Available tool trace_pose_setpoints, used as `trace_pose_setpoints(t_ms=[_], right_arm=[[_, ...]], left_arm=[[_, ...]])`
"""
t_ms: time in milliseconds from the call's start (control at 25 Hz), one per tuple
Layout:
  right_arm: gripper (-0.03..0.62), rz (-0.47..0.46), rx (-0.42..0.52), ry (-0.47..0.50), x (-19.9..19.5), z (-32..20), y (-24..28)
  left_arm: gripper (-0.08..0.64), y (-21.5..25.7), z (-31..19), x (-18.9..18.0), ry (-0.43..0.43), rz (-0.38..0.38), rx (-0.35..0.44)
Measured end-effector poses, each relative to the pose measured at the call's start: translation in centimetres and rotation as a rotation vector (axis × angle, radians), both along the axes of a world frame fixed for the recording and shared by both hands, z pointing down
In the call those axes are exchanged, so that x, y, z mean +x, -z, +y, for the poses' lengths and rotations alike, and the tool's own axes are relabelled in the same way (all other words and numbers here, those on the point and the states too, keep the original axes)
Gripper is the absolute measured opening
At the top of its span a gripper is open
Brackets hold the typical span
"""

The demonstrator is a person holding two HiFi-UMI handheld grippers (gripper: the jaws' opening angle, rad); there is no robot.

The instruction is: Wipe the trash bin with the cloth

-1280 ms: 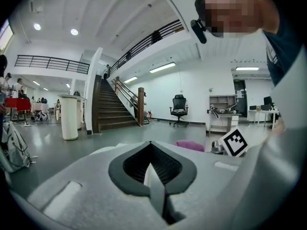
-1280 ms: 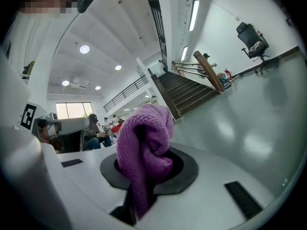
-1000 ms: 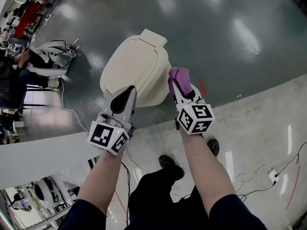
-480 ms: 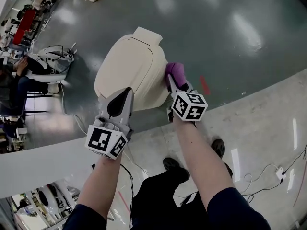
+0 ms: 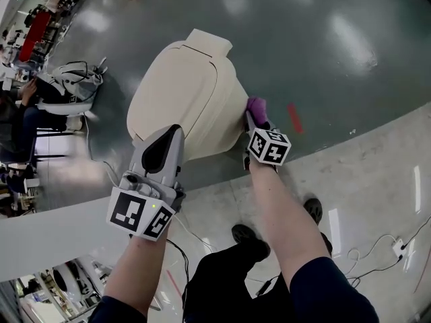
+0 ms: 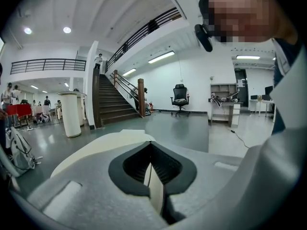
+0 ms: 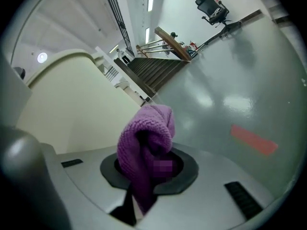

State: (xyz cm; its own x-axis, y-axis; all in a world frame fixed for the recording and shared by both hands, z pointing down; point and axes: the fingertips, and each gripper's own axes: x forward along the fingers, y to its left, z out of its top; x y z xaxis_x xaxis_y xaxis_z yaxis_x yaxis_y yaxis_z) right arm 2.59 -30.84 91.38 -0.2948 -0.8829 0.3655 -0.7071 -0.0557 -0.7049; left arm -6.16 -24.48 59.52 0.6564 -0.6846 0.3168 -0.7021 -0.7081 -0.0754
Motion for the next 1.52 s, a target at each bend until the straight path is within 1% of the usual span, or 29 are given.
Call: trace_pose_setpoints(t_ms=[160,280,400,560,720,880,1000,1040,1120,1200,1320,1440,1520], right_arm=[[0.075,-0.010,-0.077,-0.005,-0.4,0.2,-5.1],[0.075,-0.017,-0.124,-0.006,-0.9,0.8,-8.3],[0.075,-0.041,-0.137,-0.012,-1.3,1.1,-9.0],[0.074,-0.062,-0.078,-0.017,-2.1,1.4,-4.5],[0.075,-0.109,0.007,-0.050,-2.5,2.0,2.3],[0.074,-0.151,0.086,-0.063,-3.1,3.4,9.8],[0.075,-0.193,0.137,-0.067,-3.9,4.5,15.2],[0.075,-0.205,0.150,-0.067,-4.1,4.8,16.7],[0.075,-0.224,0.161,-0.071,-4.5,5.3,18.8],[0.075,-0.229,0.156,-0.078,-4.7,5.5,19.2],[0.075,-0.181,0.140,-0.070,-4.8,5.5,17.9],[0.075,-0.123,0.102,-0.050,-5.0,5.6,14.5],[0.075,-0.102,0.062,-0.035,-5.6,6.0,11.5]], left_arm=[[-0.011,0.4,-0.1,-0.2,0.002,0.044,0.002],[-0.011,0.4,0.0,-0.3,-0.004,0.055,0.002],[-0.011,0.5,0.0,-0.3,-0.015,0.059,0.014],[-0.011,0.5,0.0,-0.7,-0.016,0.087,0.001],[-0.011,0.2,-0.1,-0.7,-0.019,0.075,-0.016],[-0.011,0.1,-0.2,-0.8,-0.014,0.082,-0.064],[-0.011,0.3,-0.5,-0.7,-0.013,0.112,-0.102],[-0.011,0.4,-0.7,-0.6,-0.017,0.119,-0.114],[-0.011,0.2,-0.8,-0.4,-0.025,0.109,-0.137],[-0.011,0.0,-0.8,-0.3,-0.031,0.090,-0.152],[-0.011,0.0,-0.9,-0.1,-0.030,0.088,-0.163],[-0.011,0.3,-0.8,0.0,-0.034,0.095,-0.160],[-0.011,0.4,-0.7,-0.1,-0.044,0.101,-0.160]])
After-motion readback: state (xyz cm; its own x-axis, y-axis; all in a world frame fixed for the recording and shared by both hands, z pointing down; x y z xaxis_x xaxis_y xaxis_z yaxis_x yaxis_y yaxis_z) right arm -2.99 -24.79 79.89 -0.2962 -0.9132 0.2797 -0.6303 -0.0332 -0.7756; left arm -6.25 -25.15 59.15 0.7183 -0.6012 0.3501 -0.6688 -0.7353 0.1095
